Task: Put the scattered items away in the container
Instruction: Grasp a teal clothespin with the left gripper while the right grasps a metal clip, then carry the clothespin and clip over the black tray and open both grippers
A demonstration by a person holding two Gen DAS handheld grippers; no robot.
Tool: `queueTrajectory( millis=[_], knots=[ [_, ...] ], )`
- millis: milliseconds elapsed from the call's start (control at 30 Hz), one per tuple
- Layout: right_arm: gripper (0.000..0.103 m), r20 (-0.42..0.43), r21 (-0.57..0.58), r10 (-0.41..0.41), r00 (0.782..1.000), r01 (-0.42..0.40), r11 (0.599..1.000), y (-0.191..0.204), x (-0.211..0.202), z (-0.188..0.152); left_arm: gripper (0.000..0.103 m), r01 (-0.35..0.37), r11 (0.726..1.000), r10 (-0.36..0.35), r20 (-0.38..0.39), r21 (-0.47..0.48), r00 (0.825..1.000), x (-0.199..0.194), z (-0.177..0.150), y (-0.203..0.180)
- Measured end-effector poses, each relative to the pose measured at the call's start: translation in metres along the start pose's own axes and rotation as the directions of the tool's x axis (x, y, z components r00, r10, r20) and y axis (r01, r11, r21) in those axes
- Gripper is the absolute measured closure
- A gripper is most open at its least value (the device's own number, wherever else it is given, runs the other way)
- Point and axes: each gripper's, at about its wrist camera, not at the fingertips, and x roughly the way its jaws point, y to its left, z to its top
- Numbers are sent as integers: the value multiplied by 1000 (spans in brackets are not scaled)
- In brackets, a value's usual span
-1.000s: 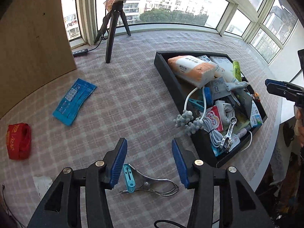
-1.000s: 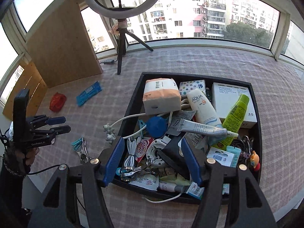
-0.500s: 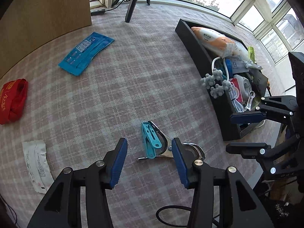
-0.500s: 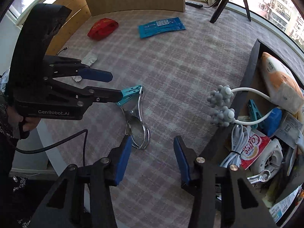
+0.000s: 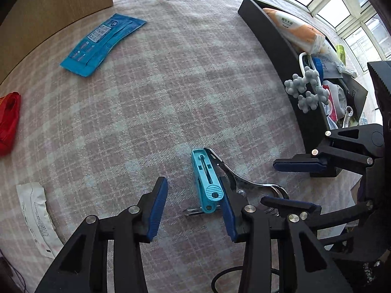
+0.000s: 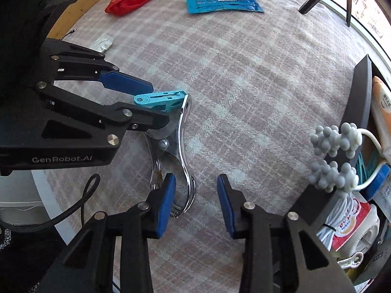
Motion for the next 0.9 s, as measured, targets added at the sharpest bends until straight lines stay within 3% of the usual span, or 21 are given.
queueTrajectory(
  millis=[100, 167, 200, 533, 900],
  knots=[
    [76, 13, -15, -20, 1000, 20, 1000, 5, 2, 2, 73, -20, 1000, 20, 10, 13, 1000, 1, 1, 0],
    [94, 16, -11, -24, 1000, 24, 1000, 5, 3, 2, 85, -33, 999, 32, 25, 20, 999, 2, 2, 0],
    [95, 12, -4, -10, 1000, 10, 1000, 4, 4, 2, 92, -36, 999, 36, 29, 21, 999, 2, 1, 0],
    [98, 50, 60, 21, 999, -24, 998, -8, -7, -10, 92, -39, 999, 40, 101, -9, 994, -12, -5, 10],
    [98, 175, 161, -4, 984, -25, 987, -45, -69, -21, 92, -52, 998, 60, 202, -48, 978, -63, -4, 11]
  ],
)
